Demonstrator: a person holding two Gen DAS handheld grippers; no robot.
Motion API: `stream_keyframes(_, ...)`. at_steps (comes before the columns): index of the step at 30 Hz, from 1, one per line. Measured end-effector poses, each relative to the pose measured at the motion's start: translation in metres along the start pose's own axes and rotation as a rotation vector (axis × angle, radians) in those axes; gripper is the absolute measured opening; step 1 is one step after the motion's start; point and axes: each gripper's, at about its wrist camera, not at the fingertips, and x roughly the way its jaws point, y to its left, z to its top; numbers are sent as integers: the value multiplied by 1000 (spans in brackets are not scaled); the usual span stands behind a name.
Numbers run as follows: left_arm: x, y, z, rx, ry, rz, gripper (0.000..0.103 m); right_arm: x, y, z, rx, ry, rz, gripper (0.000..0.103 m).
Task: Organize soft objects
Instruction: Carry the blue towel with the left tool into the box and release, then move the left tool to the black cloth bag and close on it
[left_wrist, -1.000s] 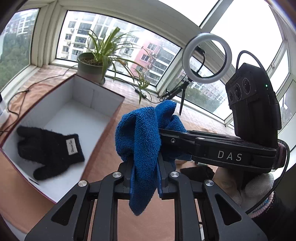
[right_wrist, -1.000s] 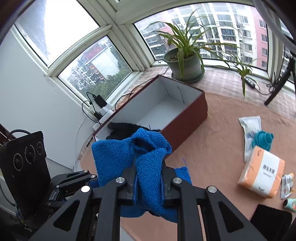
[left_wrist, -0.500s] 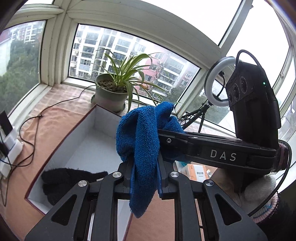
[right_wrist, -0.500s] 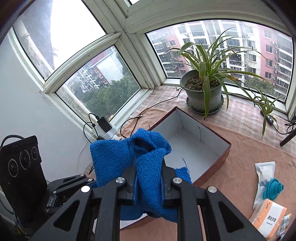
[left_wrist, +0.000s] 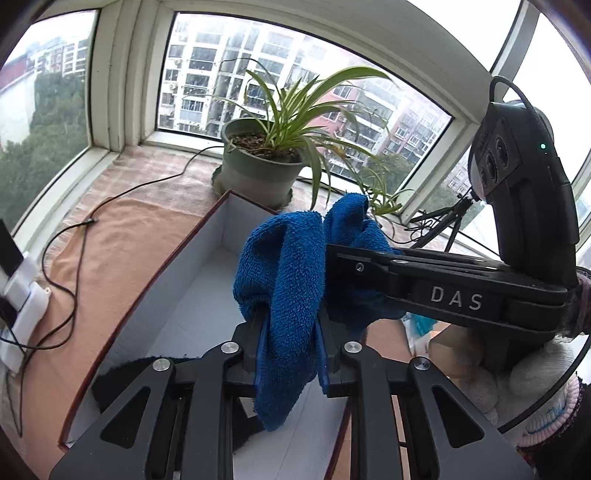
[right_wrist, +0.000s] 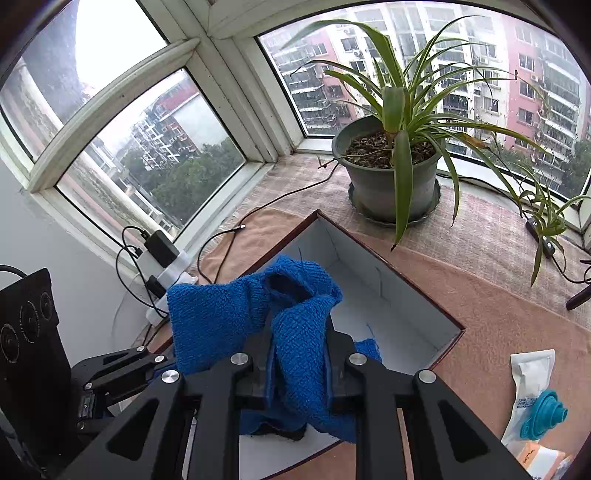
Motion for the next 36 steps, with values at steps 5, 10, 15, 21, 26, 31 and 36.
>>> stream_keyframes(5, 3, 13, -1, -19, 12, 36, 71, 0, -10, 6, 27, -43, -34, 65)
stream_keyframes(10, -1, 20, -3, -42, 6, 46, 71, -4, -18, 9, 45, -61, -53, 66)
stream_keyframes(15, -6, 18, -6, -43, 0, 51, 71, -8, -20, 2, 46, -57, -61, 66)
stream_keyframes(21, -21, 2, -12, 0, -24, 74, 71, -22, -21, -9, 45, -72, -71, 66)
stream_keyframes(26, -33, -11, -20, 27, -42, 86, 71, -40, -21, -18, 35, -100, -85, 66)
stream_keyframes(31, -41, -21, -28, 35, -44, 77, 71, -64, -23, -32, 26, -129, -94, 66)
stream_keyframes(36, -47, -34, -38, 28, -49, 51, 71, -95, -35, -54, 28, -159, -106, 66)
